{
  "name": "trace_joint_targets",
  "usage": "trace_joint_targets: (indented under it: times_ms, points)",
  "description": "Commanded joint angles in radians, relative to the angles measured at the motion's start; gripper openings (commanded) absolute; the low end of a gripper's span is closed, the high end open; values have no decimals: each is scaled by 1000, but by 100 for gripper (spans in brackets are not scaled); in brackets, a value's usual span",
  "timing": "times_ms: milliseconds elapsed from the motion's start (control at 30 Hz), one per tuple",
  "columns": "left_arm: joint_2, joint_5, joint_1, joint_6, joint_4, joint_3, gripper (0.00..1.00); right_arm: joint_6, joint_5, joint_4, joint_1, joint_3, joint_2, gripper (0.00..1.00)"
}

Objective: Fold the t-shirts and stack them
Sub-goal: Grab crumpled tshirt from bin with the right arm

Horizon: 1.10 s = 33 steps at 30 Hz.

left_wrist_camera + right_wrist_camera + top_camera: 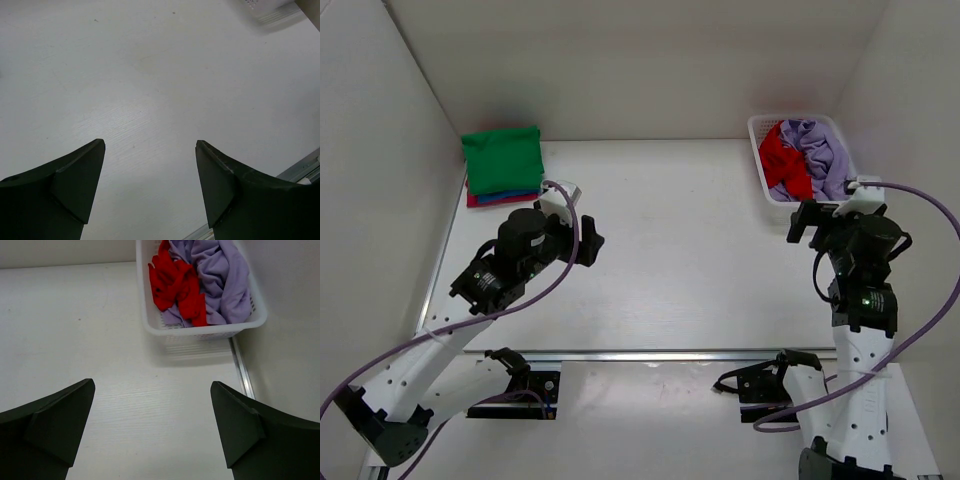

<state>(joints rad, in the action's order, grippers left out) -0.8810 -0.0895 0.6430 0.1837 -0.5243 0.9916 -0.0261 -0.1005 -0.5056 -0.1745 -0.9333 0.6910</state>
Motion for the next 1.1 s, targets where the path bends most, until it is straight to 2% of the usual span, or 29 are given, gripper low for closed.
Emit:
trace_joint_targets:
  times_ms: [0, 100, 167, 233, 333, 433, 500, 600, 633, 667, 700, 733, 767, 833, 867, 933, 1000, 1033, 1067]
  points:
    - [0, 5, -5, -18, -5, 30, 84, -15, -99, 38, -31, -45, 25, 99]
    - [-9, -3, 1, -27, -5, 22, 84, -121, -189, 62, 30, -3, -27, 100]
    - [-15, -4, -5, -24, -6, 25, 84, -110, -84, 104, 76, 5, -38, 99]
    - [-21, -6, -6, -27, -6, 28, 84, -179, -51, 90, 84, -76, 1, 99]
    - [-38, -10, 1, -36, -10, 44, 84, -216, 36, 88, 67, -248, 132, 99]
    - [-64, -6, -19, -36, -9, 53, 84, -189, -33, 102, -6, -370, 292, 99]
    - [-87, 8, -38, -30, -22, 68, 84, -172, 98, 26, 77, -474, 434, 99]
    - [-95, 11, -40, -35, -36, 75, 85, -233, 258, 2, 168, -477, 536, 100]
    - [-87, -1, -42, -41, -23, 61, 86, -222, 277, 34, 196, -458, 551, 98]
    - [-81, -13, -42, -38, -8, 52, 86, -213, 265, 56, 184, -441, 553, 87]
    - [-84, -19, -40, -38, -2, 42, 87, -195, 187, 85, 140, -432, 562, 82]
    - [-87, -21, -60, -36, -5, 35, 86, -160, 117, 90, 72, -444, 597, 80]
    - [-96, -13, -59, -38, -3, 39, 86, -143, 110, 76, 43, -465, 620, 79]
    - [-121, -15, -63, -47, -8, 50, 86, -141, 70, 6, -22, -579, 761, 59]
    - [-131, -18, -63, -47, -13, 50, 86, -141, 73, -5, -32, -604, 797, 58]
    - [-157, -26, -62, -55, -16, 55, 86, -161, 96, 28, -37, -631, 884, 65]
    - [-171, -21, -65, -56, -3, 47, 86, -169, 183, 106, -28, -613, 935, 56]
    - [-176, -23, -66, -59, 7, 39, 86, -182, 224, 155, -26, -608, 955, 55]
    - [-182, -19, -62, -61, 13, 35, 86, -190, 229, 201, -25, -613, 984, 65]
